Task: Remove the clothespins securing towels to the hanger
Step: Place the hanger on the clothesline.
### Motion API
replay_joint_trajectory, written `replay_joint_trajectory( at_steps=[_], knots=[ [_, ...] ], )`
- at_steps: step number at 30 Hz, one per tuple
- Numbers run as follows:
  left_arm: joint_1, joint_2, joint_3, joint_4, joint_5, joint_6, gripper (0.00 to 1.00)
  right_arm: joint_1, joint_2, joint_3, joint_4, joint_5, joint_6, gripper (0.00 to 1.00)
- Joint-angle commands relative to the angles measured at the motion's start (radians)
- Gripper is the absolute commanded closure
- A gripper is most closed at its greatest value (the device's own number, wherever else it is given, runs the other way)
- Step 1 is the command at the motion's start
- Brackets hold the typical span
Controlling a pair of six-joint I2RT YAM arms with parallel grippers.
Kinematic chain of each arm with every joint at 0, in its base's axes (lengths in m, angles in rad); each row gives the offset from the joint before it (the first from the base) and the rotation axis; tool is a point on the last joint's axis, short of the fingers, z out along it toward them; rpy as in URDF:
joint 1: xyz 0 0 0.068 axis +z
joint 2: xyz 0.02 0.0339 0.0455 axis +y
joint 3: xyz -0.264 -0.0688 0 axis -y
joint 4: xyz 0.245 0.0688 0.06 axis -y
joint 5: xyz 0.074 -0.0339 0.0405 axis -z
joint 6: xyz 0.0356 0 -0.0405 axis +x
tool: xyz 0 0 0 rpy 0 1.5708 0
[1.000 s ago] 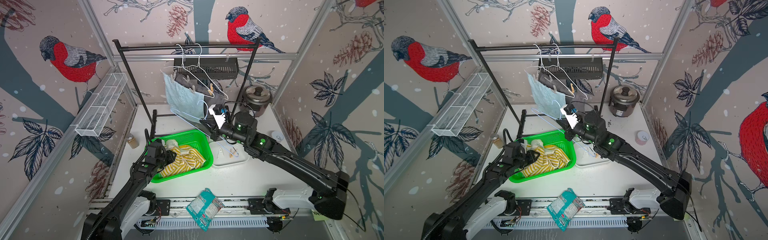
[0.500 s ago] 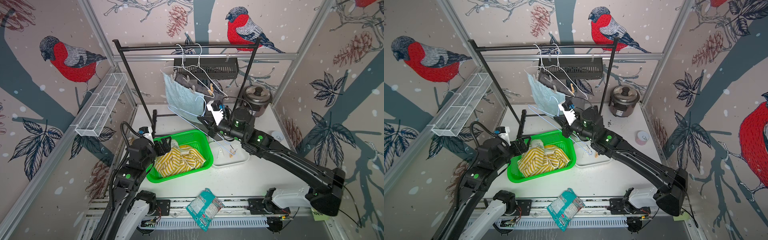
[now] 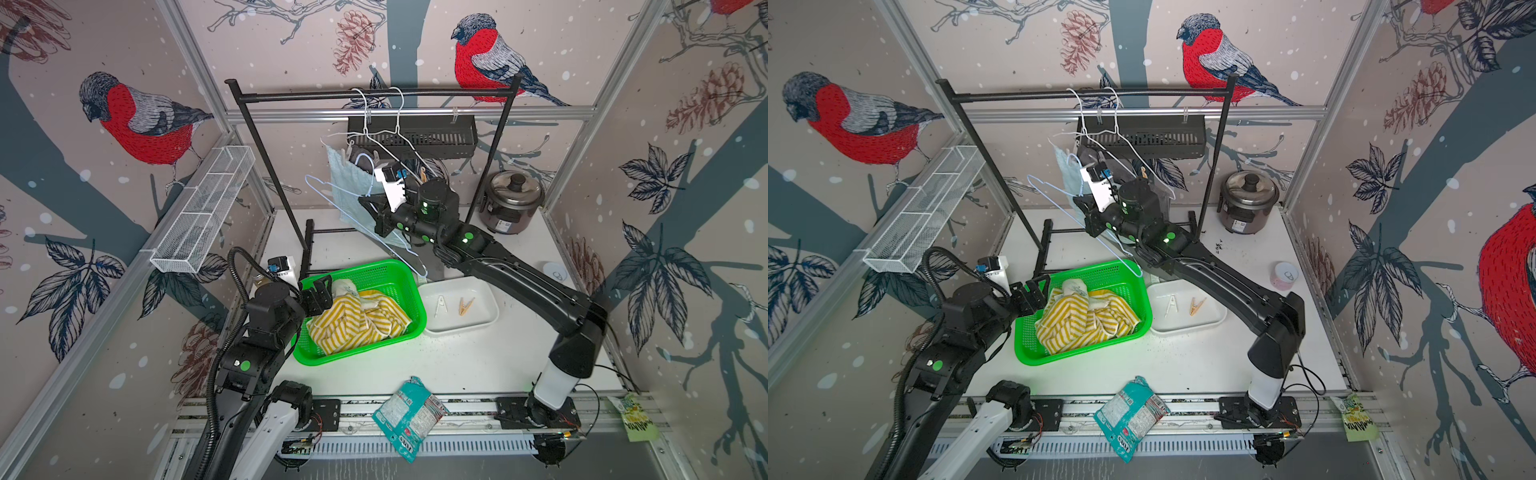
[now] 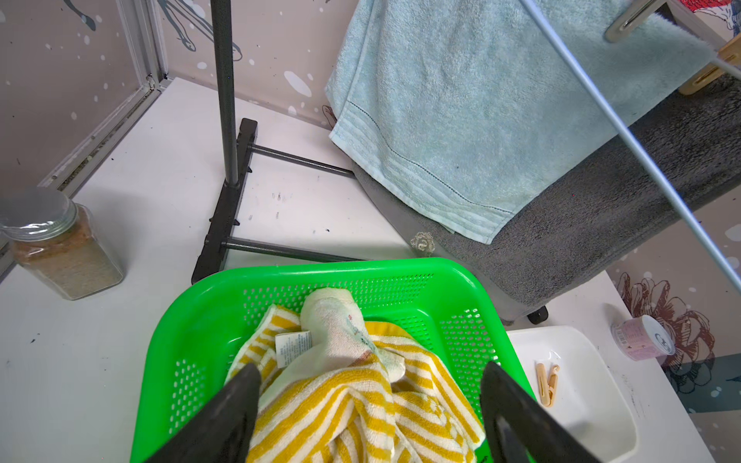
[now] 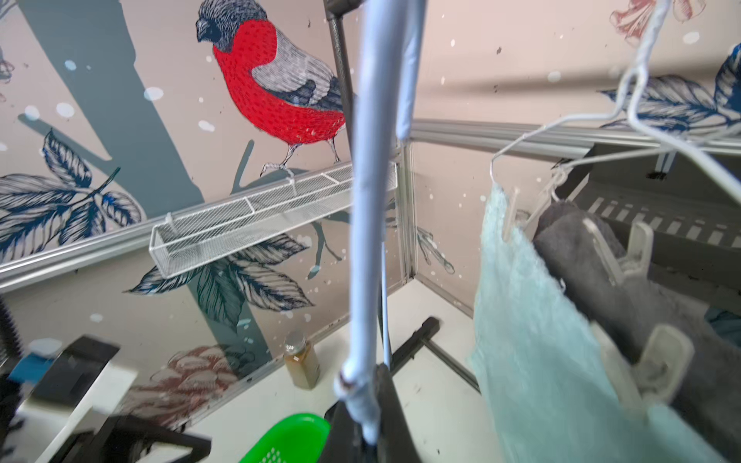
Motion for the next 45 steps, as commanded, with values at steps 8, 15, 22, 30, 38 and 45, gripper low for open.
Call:
replay_joint_trajectory(
  at_steps=[8,15,22,30,38,45],
  knots=[
    [0.000,0.016,-0.057,0.077,0.033,0.042,0.15,-0.014,0.315,0.464,-0.039,0.022,0.032,1.00],
    [0.001,0.037,-0.047,0.143,0.130,0.060,0.15,-0.026,0.387,0.536,0.001,0.025,0.053,1.00],
    [0.001,0.072,0.035,0.420,0.473,-0.016,0.16,-0.017,0.321,0.469,-0.012,0.065,0.050,1.00],
    [-0.001,0.208,0.003,0.836,0.638,-0.269,0.19,0.001,0.240,0.382,-0.006,0.091,0.115,1.00],
    [0.000,0.309,0.017,1.019,0.666,-0.346,0.36,0.017,0.186,0.321,0.007,0.092,0.131,1.00],
    [-0.003,0.383,0.046,1.068,0.702,-0.383,0.44,0.028,0.175,0.305,0.015,0.083,0.139,1.00]
  ],
)
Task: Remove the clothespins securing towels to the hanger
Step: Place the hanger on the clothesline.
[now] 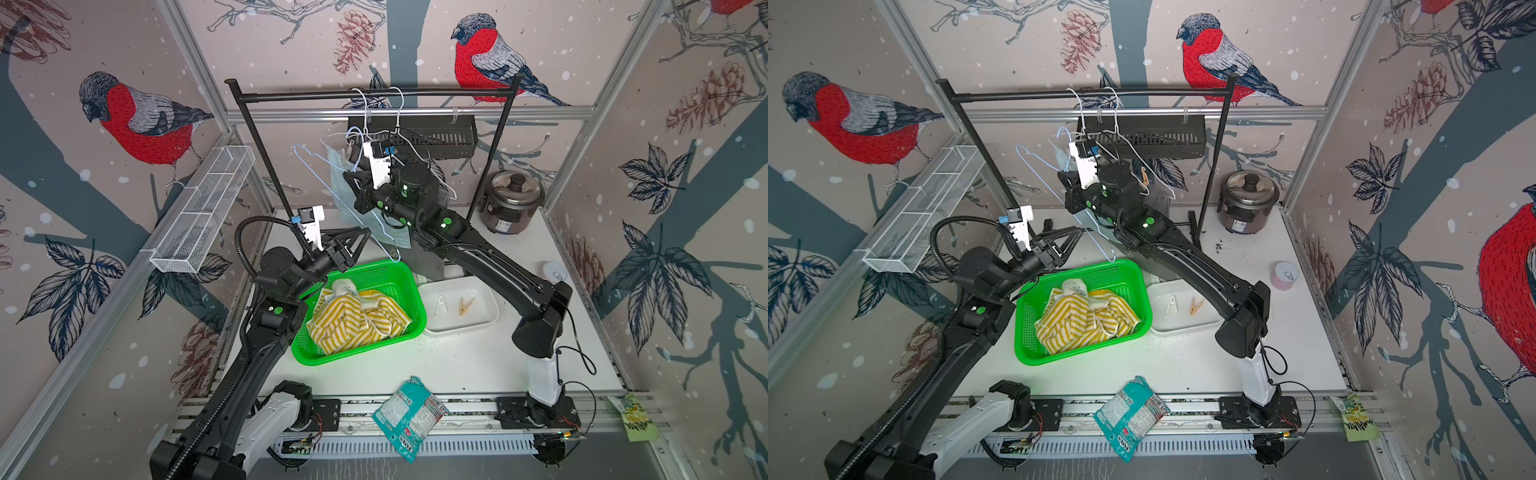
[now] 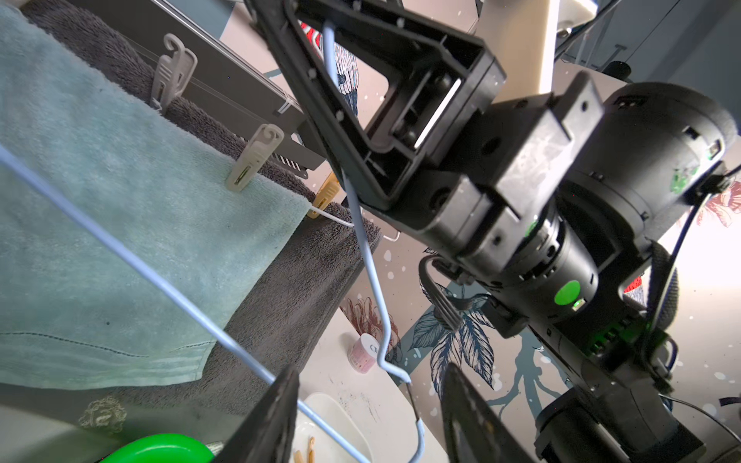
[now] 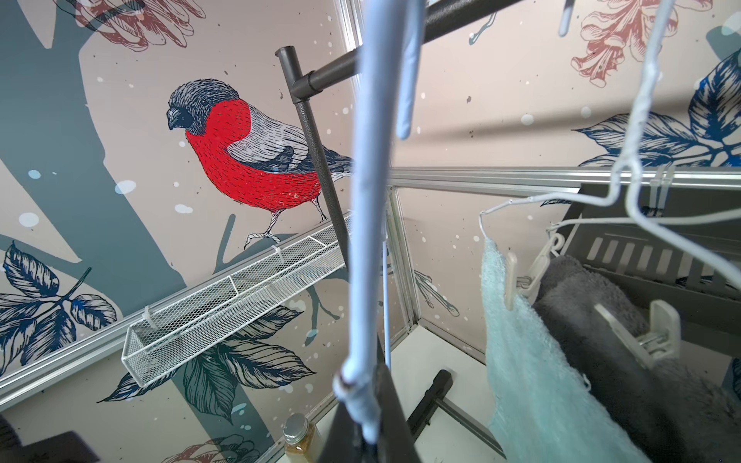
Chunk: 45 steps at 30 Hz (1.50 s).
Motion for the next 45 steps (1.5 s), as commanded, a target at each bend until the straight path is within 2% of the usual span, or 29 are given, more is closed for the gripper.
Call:
replay_joint_trajectory(
  at_steps=[1,6,13,19,24,28,32,39,41,45],
  knots=[
    [-0.004,0.015,0.015,0.115,0.040,-0.035,0.44,0.007,-0.013,-0.006,0.054,-0.008,0.023,1.00],
    [-0.013,0.041,0.017,0.125,0.035,-0.042,0.45,0.016,-0.009,-0.007,0.062,-0.012,0.031,1.00],
    [-0.028,0.077,0.026,0.119,0.025,-0.035,0.57,0.025,-0.006,-0.008,0.068,-0.015,0.038,1.00],
    [-0.040,0.094,0.028,0.125,0.018,-0.038,0.58,0.029,-0.008,-0.010,0.070,-0.019,0.042,1.00],
    [-0.044,0.104,0.036,0.129,0.008,-0.042,0.65,0.036,-0.007,-0.013,0.073,-0.022,0.044,1.00],
    [-0.049,0.115,0.051,0.133,0.006,-0.041,0.67,0.039,-0.005,-0.015,0.073,-0.018,0.043,1.00],
    [-0.051,0.116,0.064,0.115,-0.010,-0.032,0.76,0.043,-0.003,-0.019,0.071,-0.008,0.039,1.00],
    [-0.051,0.107,0.071,0.098,-0.029,-0.064,1.00,0.045,-0.011,-0.019,0.050,0.032,0.007,0.99],
    [-0.051,0.103,0.069,0.087,-0.031,-0.087,1.00,0.045,-0.018,-0.020,0.044,0.044,-0.003,0.98],
    [-0.051,0.084,0.057,0.061,-0.036,-0.119,1.00,0.043,-0.044,-0.036,0.040,0.058,-0.028,0.83]
  ],
)
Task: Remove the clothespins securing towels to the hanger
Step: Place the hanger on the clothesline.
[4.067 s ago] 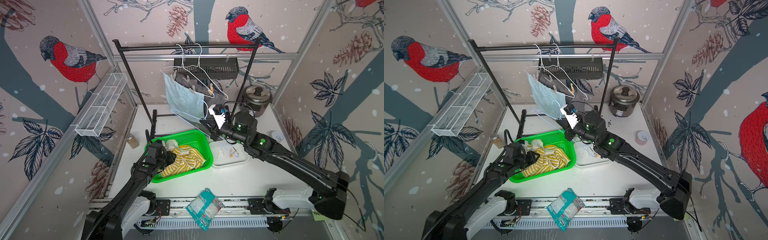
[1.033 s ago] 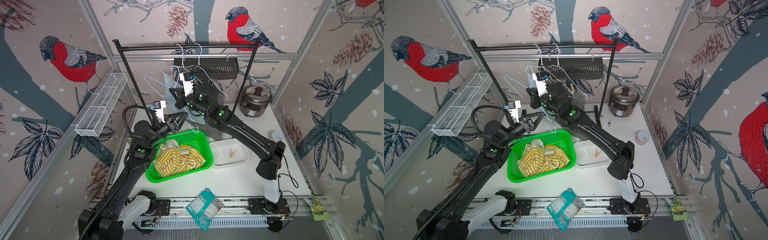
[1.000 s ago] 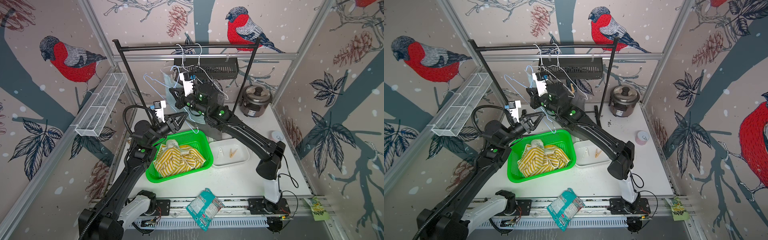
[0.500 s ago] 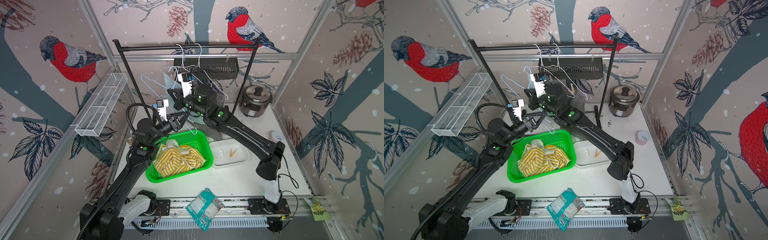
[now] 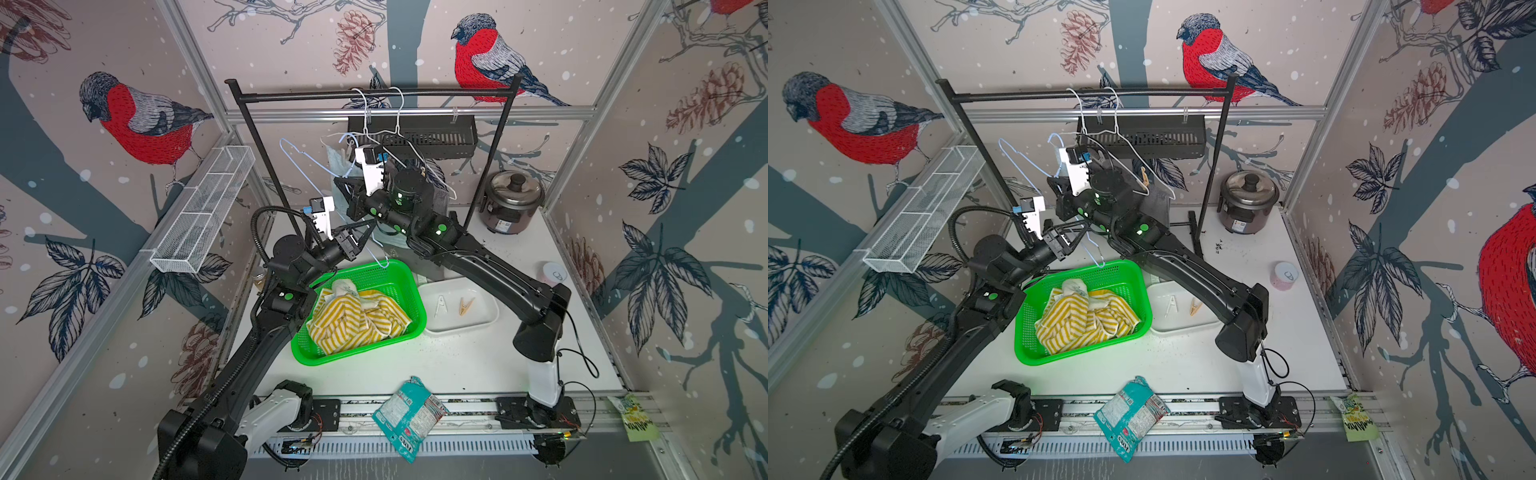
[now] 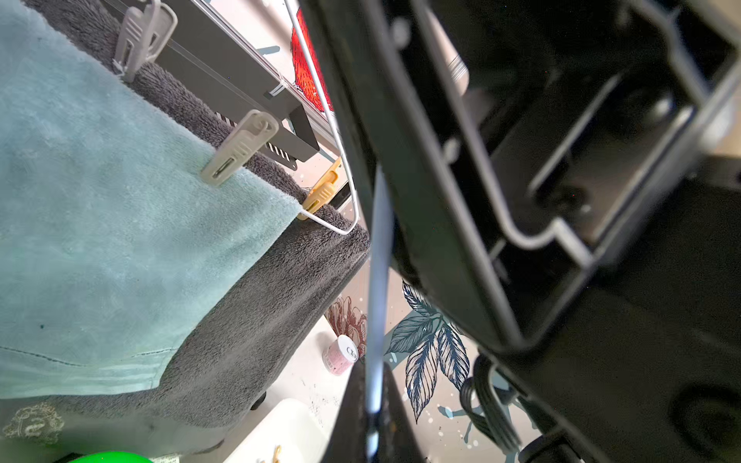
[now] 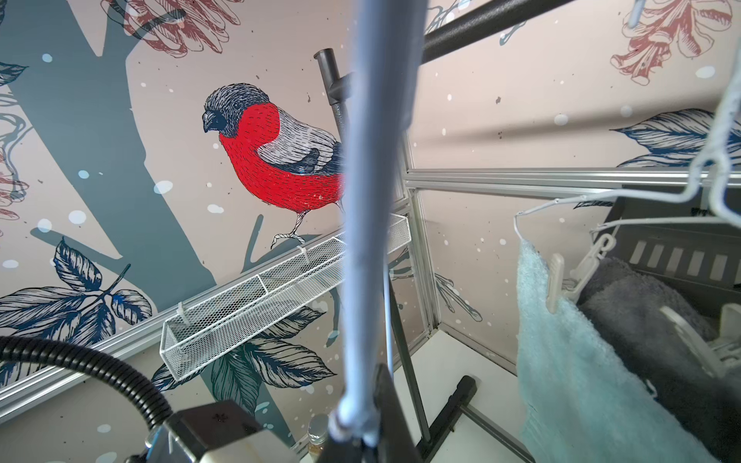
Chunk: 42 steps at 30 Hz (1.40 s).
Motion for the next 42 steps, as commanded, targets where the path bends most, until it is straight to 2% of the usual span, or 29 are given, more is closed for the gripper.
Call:
replay_joint_trajectory(
  at_steps=[1,6,9,14,19,21,26,29,42],
  knots=[
    [0.002,-0.025,-0.009,0.034,-0.017,-0.040,1.00,-0.002,-0.033,-0.015,0.007,0.038,-0.036,0.79],
    [0.005,-0.039,0.004,0.007,-0.031,-0.054,1.00,-0.003,-0.107,-0.100,0.025,0.054,-0.051,0.52],
    [0.018,-0.017,0.042,0.002,0.005,-0.085,1.00,-0.001,-0.179,-0.185,0.045,0.074,-0.056,0.42],
    [0.045,0.034,0.089,0.105,0.086,-0.175,1.00,0.002,-0.352,-0.388,0.123,0.135,-0.082,0.33],
    [0.060,0.096,0.147,0.219,0.150,-0.285,1.00,0.004,-0.510,-0.551,0.166,0.228,-0.127,0.32],
    [0.062,0.123,0.196,0.207,0.164,-0.280,1.00,0.003,-0.566,-0.619,0.187,0.270,-0.149,0.28],
    [0.100,0.191,0.271,0.257,0.195,-0.359,1.00,-0.009,-0.647,-0.701,0.168,0.346,-0.179,0.24],
    [0.138,0.236,0.286,0.320,0.197,-0.447,1.00,-0.026,-0.687,-0.746,0.168,0.365,-0.175,0.23],
    [0.179,0.427,0.436,0.407,0.206,-0.572,1.00,-0.076,-0.769,-0.823,0.149,0.382,-0.157,0.21]
  ],
)
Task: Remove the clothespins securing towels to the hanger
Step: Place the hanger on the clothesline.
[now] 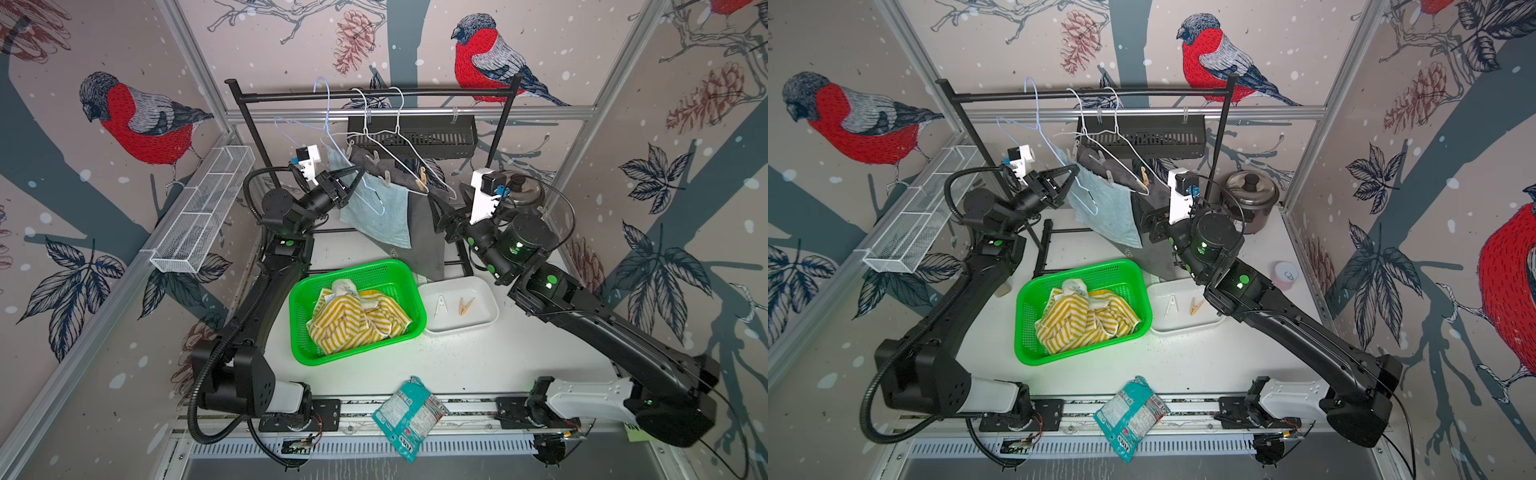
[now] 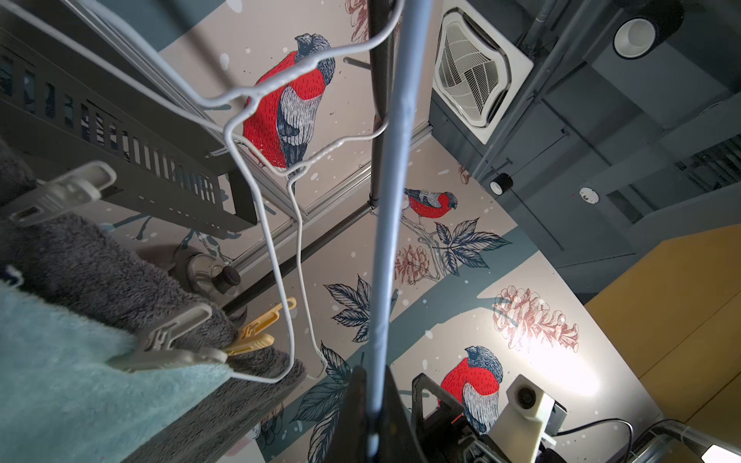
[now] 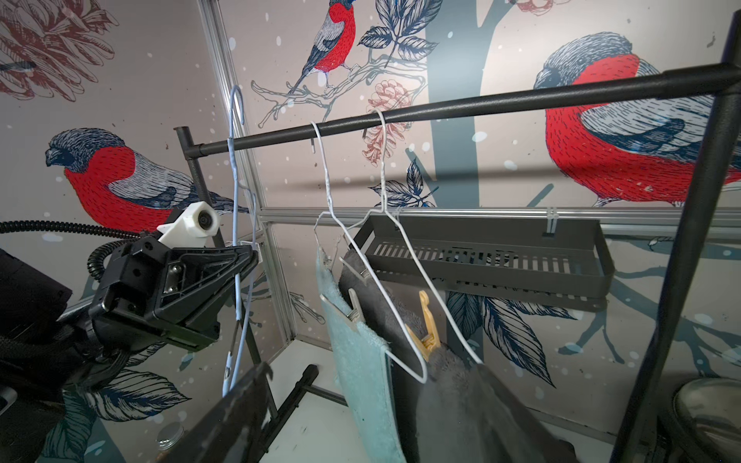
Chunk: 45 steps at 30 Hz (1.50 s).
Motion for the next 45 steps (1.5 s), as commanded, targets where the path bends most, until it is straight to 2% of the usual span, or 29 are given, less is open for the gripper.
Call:
replay_joint_trajectory(
  at_steps=[1,15,16,21,25,33,36,40,45],
  knots=[
    [0.019,0.037,0.033,0.113,0.020,-0.072,1.00,-0.008,-0.011,-0.010,0.015,0.010,0.012,0.21],
    [0.072,0.168,0.088,0.191,0.051,-0.193,1.00,-0.033,-0.008,-0.026,0.012,-0.014,0.041,0.21],
    [0.071,0.167,0.075,0.202,0.054,-0.197,0.97,-0.033,-0.008,-0.026,0.013,-0.016,0.041,0.21],
    [0.072,0.134,-0.022,0.275,0.027,-0.228,0.69,-0.037,0.000,-0.020,0.010,-0.024,0.040,0.21],
    [0.073,0.090,-0.055,0.238,0.033,-0.194,0.51,-0.048,0.006,-0.002,-0.016,-0.046,0.032,0.21],
    [0.073,-0.086,-0.151,-0.019,0.006,0.023,0.38,-0.090,0.016,0.042,-0.099,-0.174,0.033,0.21],
    [0.073,-0.172,-0.169,-0.190,-0.030,0.165,0.33,-0.101,0.027,0.070,-0.136,-0.230,0.032,0.21],
    [0.073,-0.305,-0.172,-0.490,-0.143,0.408,0.27,-0.113,0.049,0.130,-0.203,-0.282,0.037,0.24],
    [0.073,-0.433,-0.165,-0.727,-0.233,0.624,0.27,-0.114,0.122,0.223,-0.280,-0.363,0.060,0.27]
  ],
)
